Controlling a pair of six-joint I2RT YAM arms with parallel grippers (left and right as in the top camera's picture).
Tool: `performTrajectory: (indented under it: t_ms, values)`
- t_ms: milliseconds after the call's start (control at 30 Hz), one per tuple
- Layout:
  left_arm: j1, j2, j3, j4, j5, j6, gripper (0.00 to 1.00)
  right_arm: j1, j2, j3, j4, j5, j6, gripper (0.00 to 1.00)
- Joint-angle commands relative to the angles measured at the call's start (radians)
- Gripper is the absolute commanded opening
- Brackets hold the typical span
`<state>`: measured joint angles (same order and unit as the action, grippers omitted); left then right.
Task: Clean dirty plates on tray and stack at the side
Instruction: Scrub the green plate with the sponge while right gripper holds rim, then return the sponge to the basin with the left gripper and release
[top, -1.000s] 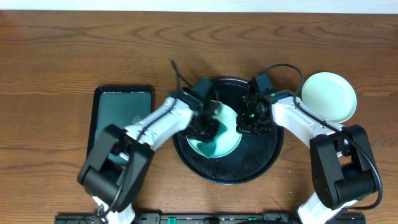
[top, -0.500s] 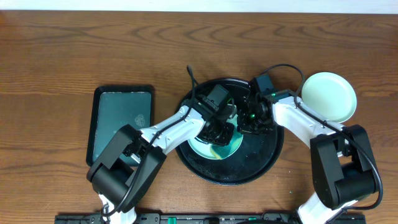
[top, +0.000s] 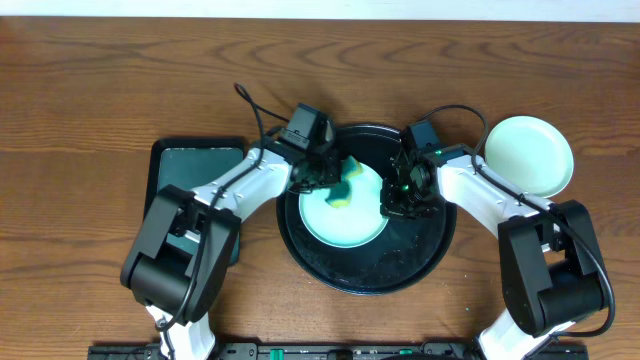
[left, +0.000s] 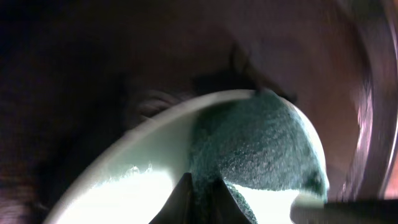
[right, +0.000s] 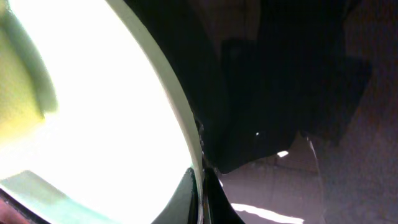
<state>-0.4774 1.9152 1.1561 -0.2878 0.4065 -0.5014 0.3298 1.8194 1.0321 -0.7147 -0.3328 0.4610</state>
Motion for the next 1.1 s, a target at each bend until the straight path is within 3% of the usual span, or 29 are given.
performTrajectory:
  t_ms: [0,333,567,800,1067]
  values:
    - [0.059,0.044,0.004,0.01,-0.203,-0.032,0.07,-0.002,0.012,-0.015,-0.013,0.045,-0.005,0.01]
    - [0.074,0.044,0.005,-0.224,-0.416,-0.062,0.07,-0.002,0.012,-0.015,-0.022,0.053,-0.005,0.01]
    - [0.073,0.017,0.023,-0.288,-0.433,-0.061,0.07,-0.002,0.012,-0.015,-0.021,0.064,-0.006,0.01]
    - [0.071,-0.056,0.092,-0.437,-0.551,-0.057,0.07,-0.002,0.012,-0.015,-0.01,0.063,-0.005,0.01]
    - [0.07,-0.157,0.095,-0.482,-0.556,0.005,0.07,-0.002,0.012,-0.015,-0.003,0.064,-0.006,0.01]
